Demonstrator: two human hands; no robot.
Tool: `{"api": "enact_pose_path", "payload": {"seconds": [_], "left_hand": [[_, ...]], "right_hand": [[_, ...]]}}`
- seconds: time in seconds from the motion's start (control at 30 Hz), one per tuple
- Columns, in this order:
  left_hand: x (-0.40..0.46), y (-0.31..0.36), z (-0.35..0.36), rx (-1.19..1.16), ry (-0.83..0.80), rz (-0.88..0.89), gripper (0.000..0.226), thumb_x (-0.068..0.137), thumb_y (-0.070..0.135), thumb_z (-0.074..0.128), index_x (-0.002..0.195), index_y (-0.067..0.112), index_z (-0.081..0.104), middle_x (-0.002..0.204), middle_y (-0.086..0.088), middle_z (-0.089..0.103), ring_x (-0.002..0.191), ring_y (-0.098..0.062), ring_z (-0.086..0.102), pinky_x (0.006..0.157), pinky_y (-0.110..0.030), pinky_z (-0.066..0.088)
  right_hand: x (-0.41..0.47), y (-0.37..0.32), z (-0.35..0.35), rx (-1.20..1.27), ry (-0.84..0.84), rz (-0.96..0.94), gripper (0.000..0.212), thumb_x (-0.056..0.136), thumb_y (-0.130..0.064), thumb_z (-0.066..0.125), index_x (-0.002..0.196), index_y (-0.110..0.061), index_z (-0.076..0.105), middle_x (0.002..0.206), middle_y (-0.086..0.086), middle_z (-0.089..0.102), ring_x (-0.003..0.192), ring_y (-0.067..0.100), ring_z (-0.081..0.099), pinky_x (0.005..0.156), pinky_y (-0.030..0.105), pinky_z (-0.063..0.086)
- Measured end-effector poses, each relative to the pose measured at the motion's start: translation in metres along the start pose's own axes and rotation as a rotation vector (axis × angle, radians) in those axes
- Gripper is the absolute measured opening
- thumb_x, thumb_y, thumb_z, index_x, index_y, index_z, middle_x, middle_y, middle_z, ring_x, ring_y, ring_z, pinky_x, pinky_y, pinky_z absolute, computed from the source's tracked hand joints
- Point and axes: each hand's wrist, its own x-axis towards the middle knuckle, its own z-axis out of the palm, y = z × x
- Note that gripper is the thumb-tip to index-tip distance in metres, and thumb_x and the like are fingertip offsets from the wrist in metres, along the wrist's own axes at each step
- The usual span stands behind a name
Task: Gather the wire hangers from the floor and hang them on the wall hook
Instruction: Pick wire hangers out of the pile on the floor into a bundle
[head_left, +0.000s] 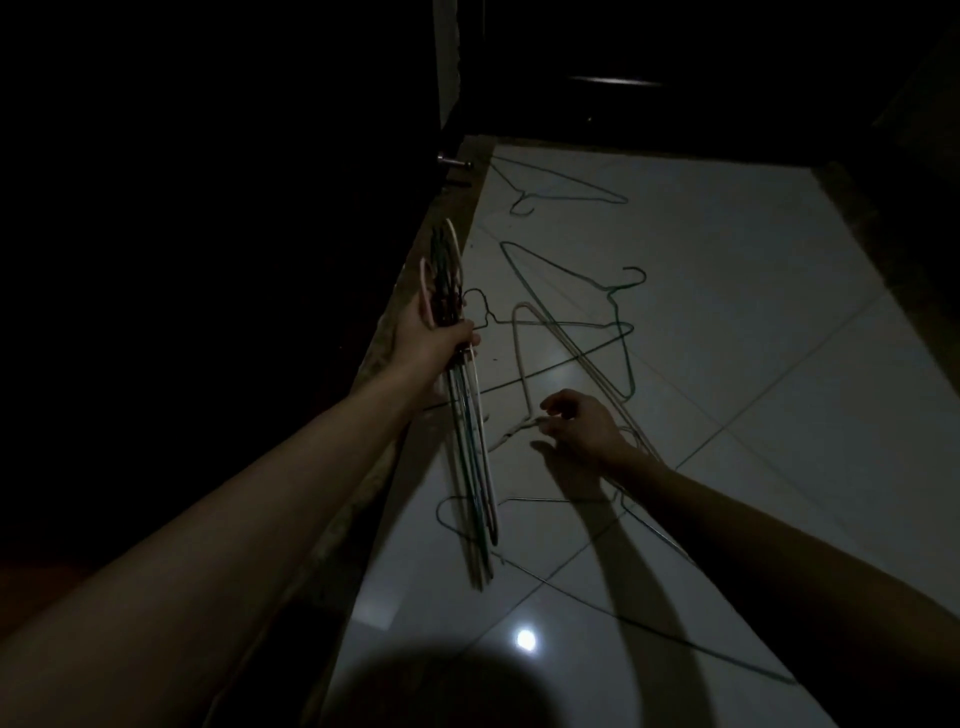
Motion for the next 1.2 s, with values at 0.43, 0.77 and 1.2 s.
{"api": "enact_pose_path", "payload": {"seconds": [0.43, 0.77, 1.2], "left_hand": [[-0.002, -0.012, -0.01, -0.143, 0.019, -0.101, 0.034, 0.081, -0.007, 0.063, 0.094, 0.023, 0.056, 0.087, 0.0, 0.063, 0.074, -0.012, 0.062, 0.064, -0.019, 0.055], [-0.012, -0.006, -0.018, -0.233, -0.042, -0.123, 0.039, 0.083, -0.011, 0.06, 0.118, 0.001, 0.05, 0.098, -0.016, 0.062, 0.058, -0.009, 0.068, 0.054, -0.02, 0.055], [-0.042, 0.019, 0.028, -0.281, -0.138, -0.139, 0.035, 0.083, -0.015, 0.056, 0.111, 0.005, 0.052, 0.087, -0.008, 0.06, 0.076, -0.013, 0.062, 0.062, -0.021, 0.055]], "right_hand": [[0.007, 0.022, 0.018, 0.114, -0.021, 0.107, 0.018, 0.088, 0.005, 0.053, 0.102, 0.003, 0.064, 0.093, 0.019, 0.066, 0.078, 0.025, 0.062, 0.07, 0.027, 0.056], [-0.003, -0.032, -0.025, 0.445, 0.118, 0.159, 0.025, 0.087, 0.013, 0.048, 0.107, 0.008, 0.061, 0.107, 0.022, 0.061, 0.063, 0.013, 0.049, 0.041, 0.014, 0.041], [-0.044, -0.096, -0.066, 0.677, 0.11, -0.042, 0.023, 0.084, 0.008, 0.058, 0.104, -0.002, 0.061, 0.089, 0.01, 0.058, 0.072, 0.016, 0.055, 0.067, 0.024, 0.051]]}}
